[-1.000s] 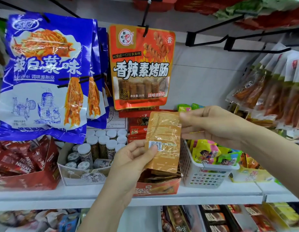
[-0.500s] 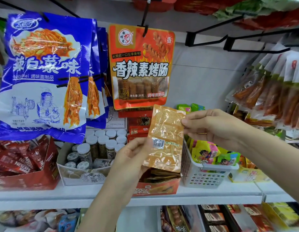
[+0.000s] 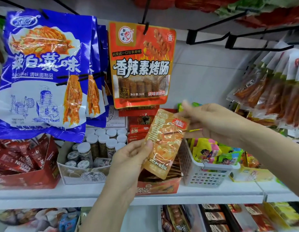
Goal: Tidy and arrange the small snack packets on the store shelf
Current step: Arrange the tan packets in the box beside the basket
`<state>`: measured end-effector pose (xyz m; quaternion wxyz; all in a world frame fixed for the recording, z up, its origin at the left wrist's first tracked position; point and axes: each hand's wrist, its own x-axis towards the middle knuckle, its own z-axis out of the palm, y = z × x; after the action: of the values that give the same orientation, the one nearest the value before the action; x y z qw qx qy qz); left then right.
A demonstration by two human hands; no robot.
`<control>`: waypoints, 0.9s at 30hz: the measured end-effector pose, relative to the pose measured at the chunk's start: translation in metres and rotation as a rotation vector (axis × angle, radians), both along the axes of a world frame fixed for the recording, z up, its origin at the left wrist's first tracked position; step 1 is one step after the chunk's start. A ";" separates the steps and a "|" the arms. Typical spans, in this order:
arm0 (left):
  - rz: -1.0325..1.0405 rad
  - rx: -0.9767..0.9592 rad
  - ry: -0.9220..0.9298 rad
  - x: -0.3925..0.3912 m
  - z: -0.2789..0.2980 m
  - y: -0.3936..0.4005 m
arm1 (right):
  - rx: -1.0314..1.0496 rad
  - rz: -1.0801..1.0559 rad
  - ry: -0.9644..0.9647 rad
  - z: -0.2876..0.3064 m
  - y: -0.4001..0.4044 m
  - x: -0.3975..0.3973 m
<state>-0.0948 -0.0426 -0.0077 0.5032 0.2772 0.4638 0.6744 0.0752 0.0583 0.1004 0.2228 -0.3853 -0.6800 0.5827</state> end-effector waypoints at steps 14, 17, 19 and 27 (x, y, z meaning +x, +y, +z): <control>0.119 0.098 0.671 0.000 -0.021 0.004 | 0.456 -0.415 -0.075 -0.003 0.021 0.015; -0.045 0.104 1.102 0.005 -0.032 0.002 | 0.828 -0.460 -0.412 -0.010 0.029 0.021; -0.208 0.101 1.289 0.010 -0.038 0.005 | 0.894 -0.417 -0.479 -0.019 0.027 0.017; -0.181 0.142 1.511 0.009 -0.049 0.009 | 1.027 -0.275 -0.629 -0.048 0.017 -0.015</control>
<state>-0.0861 -0.0338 -0.0563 0.0833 0.7317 0.6132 0.2858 0.0602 0.0752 0.0526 0.2418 -0.4663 -0.8509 0.0054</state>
